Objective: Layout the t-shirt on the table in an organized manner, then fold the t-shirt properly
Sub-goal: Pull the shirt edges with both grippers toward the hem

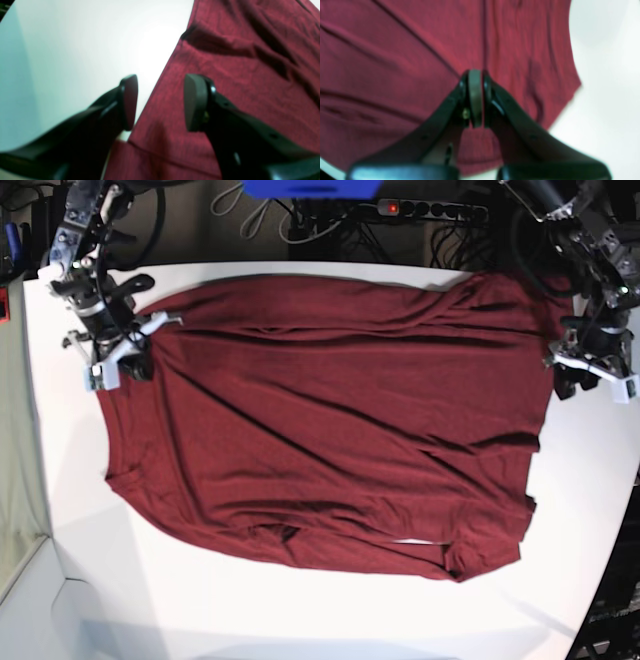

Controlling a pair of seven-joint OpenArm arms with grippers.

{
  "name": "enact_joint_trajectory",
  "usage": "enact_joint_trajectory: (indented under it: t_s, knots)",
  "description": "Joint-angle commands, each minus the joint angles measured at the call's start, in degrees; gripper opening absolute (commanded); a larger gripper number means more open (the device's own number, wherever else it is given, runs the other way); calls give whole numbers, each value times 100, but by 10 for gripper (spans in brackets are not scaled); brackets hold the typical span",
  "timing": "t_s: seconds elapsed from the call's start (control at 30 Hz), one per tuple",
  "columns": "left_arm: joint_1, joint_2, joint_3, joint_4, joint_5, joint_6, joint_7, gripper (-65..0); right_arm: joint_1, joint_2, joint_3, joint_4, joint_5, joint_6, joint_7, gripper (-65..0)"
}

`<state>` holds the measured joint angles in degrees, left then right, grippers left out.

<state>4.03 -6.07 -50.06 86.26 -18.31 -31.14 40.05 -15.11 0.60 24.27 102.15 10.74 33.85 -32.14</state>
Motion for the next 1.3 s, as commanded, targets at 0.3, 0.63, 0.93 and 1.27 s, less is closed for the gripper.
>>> enact_joint_trajectory:
  t_s: [0.3, 0.63, 0.93, 1.27]
  knots:
    - [-1577, 110, 729, 29, -64, 50, -177, -357, 1674, 437, -163, -1024, 20, 13, 133, -650]
    - [-2280, 83, 1670, -1685, -64, 692, -440, -356, 4153, 1421, -1087, -4672, 20, 13, 388, -650]
    - [-2087, -189, 1670, -2345, -73, 718, -959, -356, 5164, 1685, -1728, -6940, 11, -4, 1865, -650]
    - [-1929, -479, 1644, -3118, -64, 718, -977, -355, 5164, 1764, -1851, -7881, 11, -22, 2867, -650]
